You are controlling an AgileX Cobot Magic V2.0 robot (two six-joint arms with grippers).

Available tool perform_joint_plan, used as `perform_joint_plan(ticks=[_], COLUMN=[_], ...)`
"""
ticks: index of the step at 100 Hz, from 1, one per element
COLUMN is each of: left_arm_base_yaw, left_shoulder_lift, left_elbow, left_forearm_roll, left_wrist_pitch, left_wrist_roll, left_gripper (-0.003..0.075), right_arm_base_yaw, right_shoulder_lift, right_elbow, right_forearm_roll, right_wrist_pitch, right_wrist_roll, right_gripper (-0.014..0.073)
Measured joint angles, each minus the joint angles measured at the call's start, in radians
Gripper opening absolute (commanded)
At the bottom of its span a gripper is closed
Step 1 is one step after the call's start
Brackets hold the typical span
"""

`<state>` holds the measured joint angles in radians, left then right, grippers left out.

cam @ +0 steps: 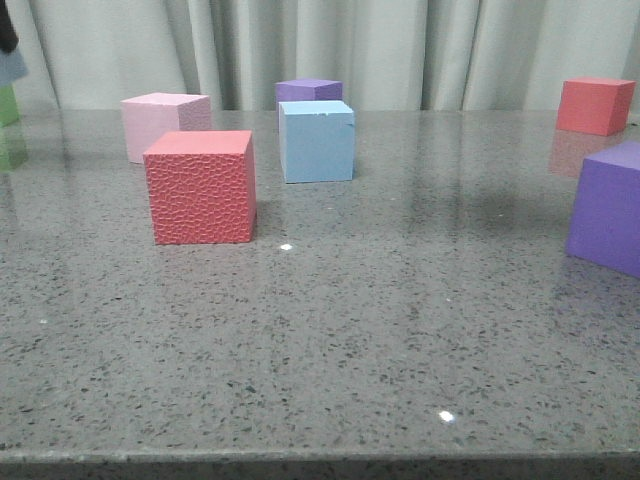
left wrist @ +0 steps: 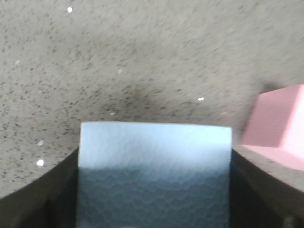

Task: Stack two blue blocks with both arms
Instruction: 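Carry the held cube above the placed light blue cube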

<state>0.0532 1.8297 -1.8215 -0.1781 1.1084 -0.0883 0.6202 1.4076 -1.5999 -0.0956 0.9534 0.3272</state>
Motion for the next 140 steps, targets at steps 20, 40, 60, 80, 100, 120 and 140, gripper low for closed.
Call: perform_joint_plan(ticks=[20, 40, 60, 80, 100, 120, 140], left_arm_base_yaw=[-0.091, -0.227, -0.369, -0.479, -0.547, -0.588, -0.599], left_shoulder_lift=[0.000, 0.000, 0.004, 0.046, 0.106, 0.135, 0.146], left_elbow=[-0.131, -0.194, -0.205, -0.205, -0.205, -0.205, -0.205], left_forearm_roll=[0.036, 0.069, 0.105, 0.115, 0.121, 0.127, 0.129], left_wrist_pitch=[0.091, 0.120, 0.082, 0.026, 0.002, -0.064, -0.093], left_wrist_roll=[-0.119, -0.240, -0.357, -0.444, -0.496, -0.529, -0.554], left_gripper=[0.0324, 0.0324, 0.0324, 0.0324, 0.0324, 0.0324, 0.0324], right_arm_base_yaw=[0.000, 0.000, 0.000, 0.000, 0.000, 0.000, 0.000], right_shoulder_lift=[-0.035, -0.093, -0.140, -0.194, -0.236, -0.256, -0.269], right_elbow=[0.081, 0.193, 0.241, 0.243, 0.243, 0.244, 0.244], right_forearm_roll=[-0.016, -0.020, -0.029, -0.070, -0.102, -0.109, -0.109], right_wrist_pitch=[-0.049, -0.096, -0.104, -0.104, -0.089, -0.061, -0.058], right_wrist_roll=[0.000, 0.005, 0.006, 0.008, 0.011, 0.011, 0.011], right_gripper=[0.0582, 0.0582, 0.0582, 0.0582, 0.0582, 0.0582, 0.0582])
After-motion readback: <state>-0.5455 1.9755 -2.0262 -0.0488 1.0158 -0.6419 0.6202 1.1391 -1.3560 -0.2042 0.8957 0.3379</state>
